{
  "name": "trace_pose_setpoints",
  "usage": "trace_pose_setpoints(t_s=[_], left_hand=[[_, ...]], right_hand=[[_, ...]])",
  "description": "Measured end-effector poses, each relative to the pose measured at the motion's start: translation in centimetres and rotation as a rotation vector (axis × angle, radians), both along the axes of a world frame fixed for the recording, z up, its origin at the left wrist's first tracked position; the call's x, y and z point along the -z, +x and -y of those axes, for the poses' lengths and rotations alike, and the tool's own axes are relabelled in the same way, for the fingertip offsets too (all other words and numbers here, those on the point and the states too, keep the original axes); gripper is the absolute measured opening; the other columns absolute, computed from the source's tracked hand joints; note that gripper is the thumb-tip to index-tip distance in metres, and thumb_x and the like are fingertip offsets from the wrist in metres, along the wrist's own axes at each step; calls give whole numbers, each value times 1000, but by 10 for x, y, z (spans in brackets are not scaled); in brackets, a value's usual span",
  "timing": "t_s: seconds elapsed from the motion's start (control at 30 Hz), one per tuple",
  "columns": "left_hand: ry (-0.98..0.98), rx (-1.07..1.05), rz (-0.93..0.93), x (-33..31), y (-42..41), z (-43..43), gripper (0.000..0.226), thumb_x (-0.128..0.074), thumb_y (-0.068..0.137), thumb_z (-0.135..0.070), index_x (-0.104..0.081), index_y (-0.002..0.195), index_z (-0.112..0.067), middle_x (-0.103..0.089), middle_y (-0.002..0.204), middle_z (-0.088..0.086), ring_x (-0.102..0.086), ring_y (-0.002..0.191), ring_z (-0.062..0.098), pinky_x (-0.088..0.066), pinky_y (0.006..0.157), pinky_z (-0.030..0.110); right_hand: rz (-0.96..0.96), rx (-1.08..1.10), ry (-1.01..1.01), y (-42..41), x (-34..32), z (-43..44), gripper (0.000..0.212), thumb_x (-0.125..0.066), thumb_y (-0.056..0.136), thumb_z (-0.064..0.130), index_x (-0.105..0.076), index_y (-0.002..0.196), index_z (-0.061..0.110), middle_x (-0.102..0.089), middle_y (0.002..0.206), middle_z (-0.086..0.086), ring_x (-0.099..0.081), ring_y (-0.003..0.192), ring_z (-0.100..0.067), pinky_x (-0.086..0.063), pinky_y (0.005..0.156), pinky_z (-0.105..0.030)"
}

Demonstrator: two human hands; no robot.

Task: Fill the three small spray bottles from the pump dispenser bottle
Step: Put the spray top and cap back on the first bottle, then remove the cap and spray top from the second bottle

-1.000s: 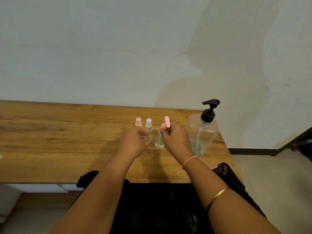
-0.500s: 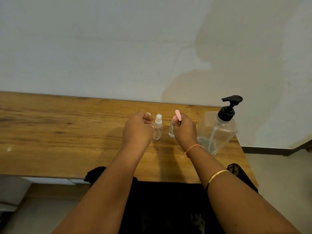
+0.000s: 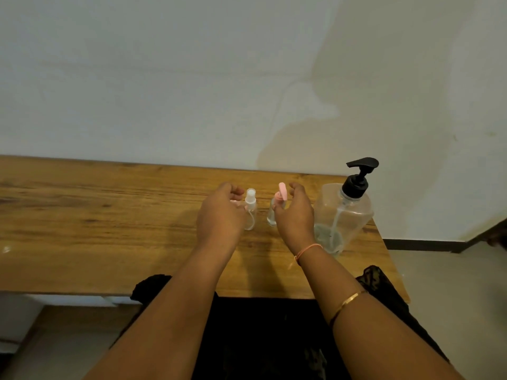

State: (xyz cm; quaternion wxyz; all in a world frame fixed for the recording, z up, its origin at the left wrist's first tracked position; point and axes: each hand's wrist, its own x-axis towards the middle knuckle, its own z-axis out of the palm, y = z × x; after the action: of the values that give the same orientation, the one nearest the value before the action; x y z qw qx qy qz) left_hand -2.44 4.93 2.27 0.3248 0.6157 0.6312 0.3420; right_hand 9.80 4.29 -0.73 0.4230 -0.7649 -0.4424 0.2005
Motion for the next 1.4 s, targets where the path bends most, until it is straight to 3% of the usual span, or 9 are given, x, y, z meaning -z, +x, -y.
trace_pose_setpoints(t_s=[0.13, 0.4, 0.6, 0.77, 0.97, 1.1, 1.17, 1.27, 1.4], left_hand=[[44, 25, -103, 2, 9, 0, 35, -64, 84, -12, -59, 116, -25, -62, 118, -3, -60, 101, 19, -39, 70, 24], [65, 93, -265, 14, 21, -10, 51, -53, 93, -15, -41, 138, -35, -56, 129, 3, -57, 108, 24, -37, 70, 25], [81, 119, -293, 17, 25, -15, 38, -53, 93, -17, -54, 130, -26, -62, 123, 6, -58, 106, 24, -35, 71, 24], [140, 135, -299, 15, 28, -9, 23, -56, 92, -18, -64, 113, -20, -67, 104, 4, -52, 81, 15, -36, 64, 24], [169, 146, -326, 1, 22, 6, 19, -57, 91, -25, -64, 109, -24, -68, 103, -1, -61, 89, 19, -48, 70, 30], [171, 160, -199, -12, 13, 22, 22, -62, 88, -25, -64, 110, -26, -68, 99, -9, -63, 87, 9, -51, 72, 26], [156, 168, -54, -16, 12, 31, 22, -66, 86, -22, -65, 108, -25, -65, 90, -15, -61, 85, 2, -47, 69, 16], [148, 183, 105, -19, 12, 46, 23, -67, 85, -17, -63, 102, -32, -56, 84, -27, -55, 84, -10, -44, 69, 10], [40, 241, 310, -15, 9, 51, 49, -60, 87, -2, -50, 125, -31, -54, 108, -20, -50, 98, -8, -41, 75, 12]], right_hand=[[88, -36, 0, -2, -13, 14, 50, -48, 96, 16, -31, 143, 9, -41, 140, -10, -38, 129, -22, -32, 97, -22], [159, -111, -8, 4, -33, 32, 44, -50, 93, 7, -42, 137, 11, -46, 136, -7, -42, 124, -19, -28, 87, -12], [110, -139, -11, 4, -34, 33, 47, -51, 92, 4, -44, 137, 14, -51, 134, -4, -47, 122, -16, -35, 91, -17], [-2, -185, -44, 6, -33, 32, 49, -53, 90, 0, -45, 137, 12, -55, 132, -6, -50, 122, -17, -42, 102, -28], [-6, -291, -102, 5, -32, 37, 52, -59, 88, 7, -43, 138, 11, -51, 136, -8, -49, 124, -20, -41, 104, -34], [-45, -343, -118, 5, -32, 48, 60, -64, 86, 14, -39, 140, 16, -48, 139, -4, -46, 126, -20, -42, 103, -35], [-94, -341, -74, 4, -33, 53, 56, -66, 85, 20, -44, 136, 15, -55, 129, -3, -53, 118, -19, -47, 97, -38], [-135, -331, -11, 5, -39, 60, 34, -67, 84, 22, -61, 117, 16, -64, 104, 6, -60, 100, -10, -53, 83, -26], [-151, -302, 55, 7, -42, 67, 22, -70, 82, 23, -67, 103, 18, -67, 98, 7, -62, 93, -10, -52, 83, -31]])
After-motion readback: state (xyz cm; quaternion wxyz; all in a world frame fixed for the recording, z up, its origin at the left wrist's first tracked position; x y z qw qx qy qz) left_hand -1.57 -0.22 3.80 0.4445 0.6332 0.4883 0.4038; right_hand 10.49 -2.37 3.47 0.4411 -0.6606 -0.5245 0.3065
